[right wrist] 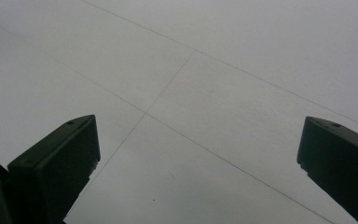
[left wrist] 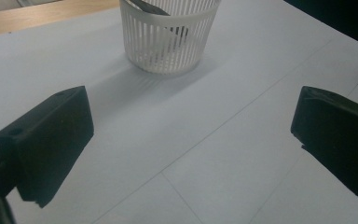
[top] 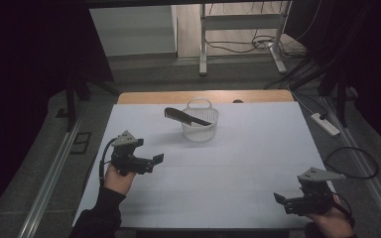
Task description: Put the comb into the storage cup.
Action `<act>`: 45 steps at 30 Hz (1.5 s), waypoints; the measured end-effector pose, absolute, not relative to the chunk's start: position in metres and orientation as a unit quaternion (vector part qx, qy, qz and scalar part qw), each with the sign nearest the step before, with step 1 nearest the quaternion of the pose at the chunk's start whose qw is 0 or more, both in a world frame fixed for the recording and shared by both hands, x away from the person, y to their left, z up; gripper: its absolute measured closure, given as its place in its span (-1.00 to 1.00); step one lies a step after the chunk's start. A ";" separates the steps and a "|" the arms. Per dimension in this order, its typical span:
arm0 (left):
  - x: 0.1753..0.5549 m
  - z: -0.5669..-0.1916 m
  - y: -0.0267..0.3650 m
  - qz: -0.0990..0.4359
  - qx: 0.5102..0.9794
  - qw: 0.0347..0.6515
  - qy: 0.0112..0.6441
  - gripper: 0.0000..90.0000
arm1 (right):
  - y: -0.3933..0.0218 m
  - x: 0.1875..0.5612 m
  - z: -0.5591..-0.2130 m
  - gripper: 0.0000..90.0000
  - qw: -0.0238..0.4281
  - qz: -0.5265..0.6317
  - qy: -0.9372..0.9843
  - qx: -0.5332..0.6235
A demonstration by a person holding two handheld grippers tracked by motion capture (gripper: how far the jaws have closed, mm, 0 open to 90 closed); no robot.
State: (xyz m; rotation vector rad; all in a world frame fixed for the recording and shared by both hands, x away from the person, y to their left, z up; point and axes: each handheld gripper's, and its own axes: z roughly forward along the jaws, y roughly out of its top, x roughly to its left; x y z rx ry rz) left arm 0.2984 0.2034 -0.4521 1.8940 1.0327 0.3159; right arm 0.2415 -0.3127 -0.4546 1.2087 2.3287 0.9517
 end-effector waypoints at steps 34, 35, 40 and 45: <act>0.255 -0.458 0.225 0.143 0.758 0.439 0.460 -1.00 | -0.312 0.241 -0.455 -1.00 0.175 0.333 0.823 0.426; 0.254 -0.458 0.226 0.145 0.759 0.437 0.461 -1.00 | -0.312 0.241 -0.455 -1.00 0.176 0.333 0.823 0.426; 0.250 -0.459 0.229 0.149 0.757 0.431 0.468 -1.00 | -0.312 0.241 -0.455 -1.00 0.176 0.333 0.823 0.426; 0.245 -0.460 0.232 0.149 0.756 0.428 0.473 -1.00 | -0.312 0.241 -0.455 -1.00 0.176 0.332 0.823 0.426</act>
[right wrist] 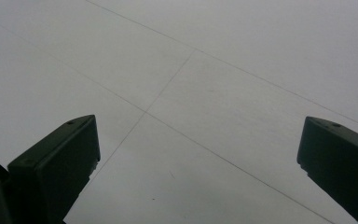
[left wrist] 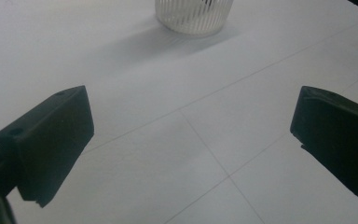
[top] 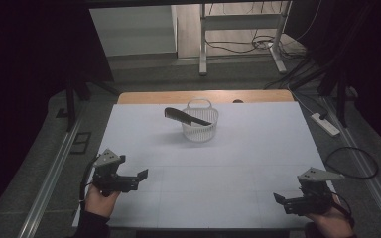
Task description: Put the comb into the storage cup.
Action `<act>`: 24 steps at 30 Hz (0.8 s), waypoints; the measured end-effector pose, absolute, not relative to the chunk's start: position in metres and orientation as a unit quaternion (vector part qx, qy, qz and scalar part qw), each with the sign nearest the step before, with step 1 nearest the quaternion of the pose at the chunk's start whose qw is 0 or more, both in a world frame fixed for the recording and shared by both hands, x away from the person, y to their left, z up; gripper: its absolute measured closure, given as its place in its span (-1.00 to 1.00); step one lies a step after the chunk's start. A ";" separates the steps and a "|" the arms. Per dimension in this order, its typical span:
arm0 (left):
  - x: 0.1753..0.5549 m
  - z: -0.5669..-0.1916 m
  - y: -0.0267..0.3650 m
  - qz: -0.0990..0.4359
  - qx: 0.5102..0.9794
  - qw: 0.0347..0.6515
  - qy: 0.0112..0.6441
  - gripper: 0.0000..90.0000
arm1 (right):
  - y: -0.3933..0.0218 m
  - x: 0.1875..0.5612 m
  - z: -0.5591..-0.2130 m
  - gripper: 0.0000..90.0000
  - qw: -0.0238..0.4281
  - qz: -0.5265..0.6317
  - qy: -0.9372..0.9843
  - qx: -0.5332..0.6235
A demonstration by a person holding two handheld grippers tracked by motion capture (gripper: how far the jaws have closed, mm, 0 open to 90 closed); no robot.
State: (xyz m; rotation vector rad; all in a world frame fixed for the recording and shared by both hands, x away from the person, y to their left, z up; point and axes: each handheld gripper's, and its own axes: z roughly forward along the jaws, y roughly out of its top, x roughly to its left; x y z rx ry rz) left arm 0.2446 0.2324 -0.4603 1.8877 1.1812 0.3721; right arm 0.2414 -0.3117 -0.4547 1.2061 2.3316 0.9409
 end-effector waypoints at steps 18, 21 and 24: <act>0.224 -0.466 0.245 0.149 0.753 0.413 0.490 -1.00 | -0.311 0.242 -0.455 -1.00 0.176 0.331 0.823 0.426; 0.221 -0.467 0.248 0.149 0.752 0.411 0.493 -1.00 | -0.311 0.242 -0.455 -1.00 0.176 0.331 0.823 0.426; 0.217 -0.468 0.250 0.149 0.752 0.409 0.496 -1.00 | -0.311 0.242 -0.455 -1.00 0.176 0.330 0.823 0.427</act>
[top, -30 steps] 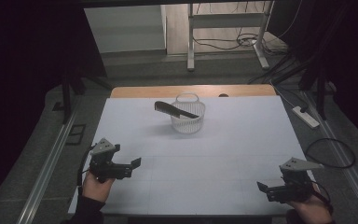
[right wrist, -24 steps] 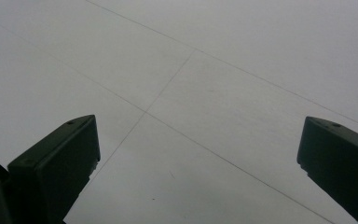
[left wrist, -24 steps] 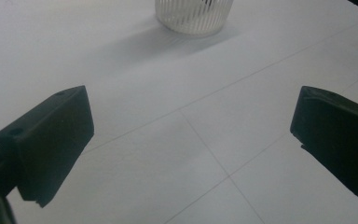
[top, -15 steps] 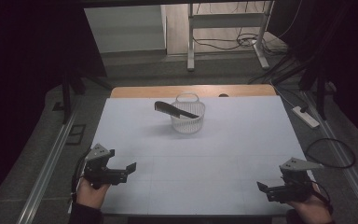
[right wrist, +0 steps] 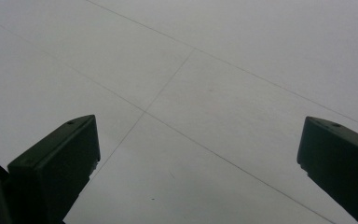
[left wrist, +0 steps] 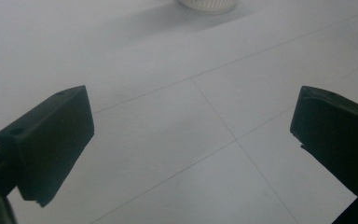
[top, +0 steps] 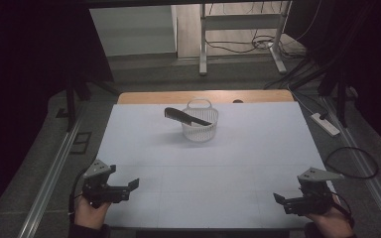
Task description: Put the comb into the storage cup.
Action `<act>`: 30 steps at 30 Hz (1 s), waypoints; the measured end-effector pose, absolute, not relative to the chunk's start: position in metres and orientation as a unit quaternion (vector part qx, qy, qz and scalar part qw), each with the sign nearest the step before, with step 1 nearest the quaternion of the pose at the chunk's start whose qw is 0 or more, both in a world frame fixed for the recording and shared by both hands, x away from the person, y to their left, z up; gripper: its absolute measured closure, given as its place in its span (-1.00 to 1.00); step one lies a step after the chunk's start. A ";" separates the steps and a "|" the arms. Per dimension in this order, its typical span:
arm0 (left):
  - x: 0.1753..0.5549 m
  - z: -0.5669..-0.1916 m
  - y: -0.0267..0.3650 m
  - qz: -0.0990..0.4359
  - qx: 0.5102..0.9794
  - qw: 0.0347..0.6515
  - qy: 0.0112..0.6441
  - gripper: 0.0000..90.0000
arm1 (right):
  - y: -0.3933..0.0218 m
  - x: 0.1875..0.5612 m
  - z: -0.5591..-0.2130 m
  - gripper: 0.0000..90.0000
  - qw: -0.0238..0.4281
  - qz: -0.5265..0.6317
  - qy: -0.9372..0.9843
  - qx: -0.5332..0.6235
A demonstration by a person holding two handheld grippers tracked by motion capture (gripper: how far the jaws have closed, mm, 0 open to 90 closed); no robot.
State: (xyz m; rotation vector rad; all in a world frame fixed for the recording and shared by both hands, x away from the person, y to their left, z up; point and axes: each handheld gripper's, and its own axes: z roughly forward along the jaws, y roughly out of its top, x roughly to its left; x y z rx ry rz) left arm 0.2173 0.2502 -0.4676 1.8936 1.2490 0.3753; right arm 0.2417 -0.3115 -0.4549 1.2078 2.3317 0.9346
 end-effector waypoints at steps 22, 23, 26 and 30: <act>0.198 -0.473 0.262 0.149 0.747 0.398 0.511 -1.00 | -0.311 0.242 -0.455 -1.00 0.176 0.329 0.823 0.429; 0.197 -0.473 0.263 0.150 0.747 0.398 0.511 -1.00 | -0.311 0.242 -0.455 -1.00 0.176 0.328 0.823 0.429; 0.196 -0.473 0.264 0.151 0.746 0.397 0.513 -1.00 | -0.311 0.242 -0.455 -1.00 0.176 0.327 0.823 0.430; 0.194 -0.472 0.264 0.153 0.748 0.390 0.514 -0.99 | -0.311 0.242 -0.455 -1.00 0.175 0.327 0.823 0.430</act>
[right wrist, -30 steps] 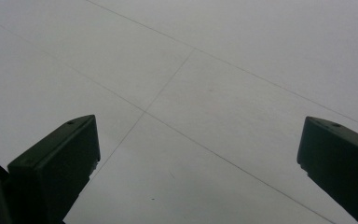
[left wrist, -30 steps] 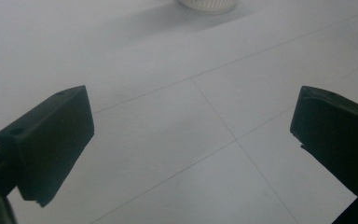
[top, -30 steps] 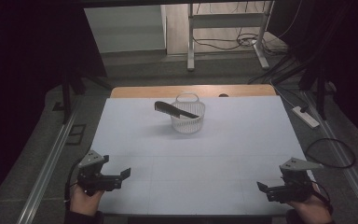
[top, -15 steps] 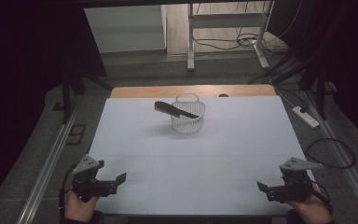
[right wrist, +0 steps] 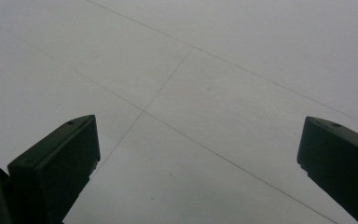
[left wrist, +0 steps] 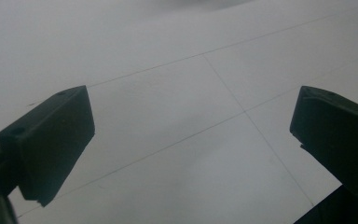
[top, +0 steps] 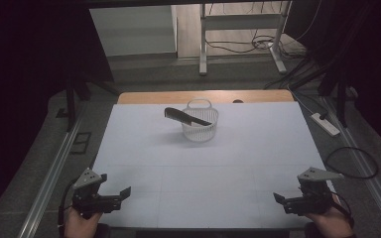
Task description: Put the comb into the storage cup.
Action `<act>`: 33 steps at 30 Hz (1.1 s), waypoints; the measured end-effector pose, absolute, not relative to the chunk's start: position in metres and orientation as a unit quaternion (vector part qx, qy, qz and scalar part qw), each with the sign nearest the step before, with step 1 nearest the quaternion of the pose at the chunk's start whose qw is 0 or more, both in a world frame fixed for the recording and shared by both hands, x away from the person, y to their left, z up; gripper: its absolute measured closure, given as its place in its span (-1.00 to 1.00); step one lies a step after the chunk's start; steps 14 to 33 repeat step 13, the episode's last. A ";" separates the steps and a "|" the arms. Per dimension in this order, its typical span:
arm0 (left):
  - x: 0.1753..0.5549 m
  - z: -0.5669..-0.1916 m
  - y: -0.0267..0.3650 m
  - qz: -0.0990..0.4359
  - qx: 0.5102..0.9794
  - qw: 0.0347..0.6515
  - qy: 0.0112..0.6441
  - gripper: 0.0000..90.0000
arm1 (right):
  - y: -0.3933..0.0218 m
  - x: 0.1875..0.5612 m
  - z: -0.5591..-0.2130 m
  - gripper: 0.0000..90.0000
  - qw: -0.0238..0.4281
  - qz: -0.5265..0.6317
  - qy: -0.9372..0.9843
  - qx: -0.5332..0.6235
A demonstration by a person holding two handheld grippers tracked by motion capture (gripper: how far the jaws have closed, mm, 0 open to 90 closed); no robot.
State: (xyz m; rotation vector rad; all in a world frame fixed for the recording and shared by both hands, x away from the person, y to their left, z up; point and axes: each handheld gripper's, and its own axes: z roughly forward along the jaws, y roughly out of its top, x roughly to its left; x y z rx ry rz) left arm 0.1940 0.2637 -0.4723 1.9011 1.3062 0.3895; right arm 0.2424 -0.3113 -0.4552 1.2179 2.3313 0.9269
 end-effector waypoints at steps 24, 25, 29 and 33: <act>0.190 -0.472 0.262 0.155 0.757 0.377 0.510 -0.98 | -0.311 0.243 -0.455 -1.00 0.177 0.326 0.823 0.431; 0.190 -0.472 0.262 0.155 0.757 0.377 0.510 -0.98 | -0.311 0.243 -0.455 -1.00 0.177 0.326 0.823 0.431; 0.190 -0.472 0.262 0.155 0.757 0.377 0.510 -0.98 | -0.311 0.243 -0.455 -1.00 0.177 0.326 0.823 0.431; 0.190 -0.472 0.262 0.155 0.757 0.377 0.510 -0.98 | -0.311 0.243 -0.455 -1.00 0.177 0.326 0.823 0.431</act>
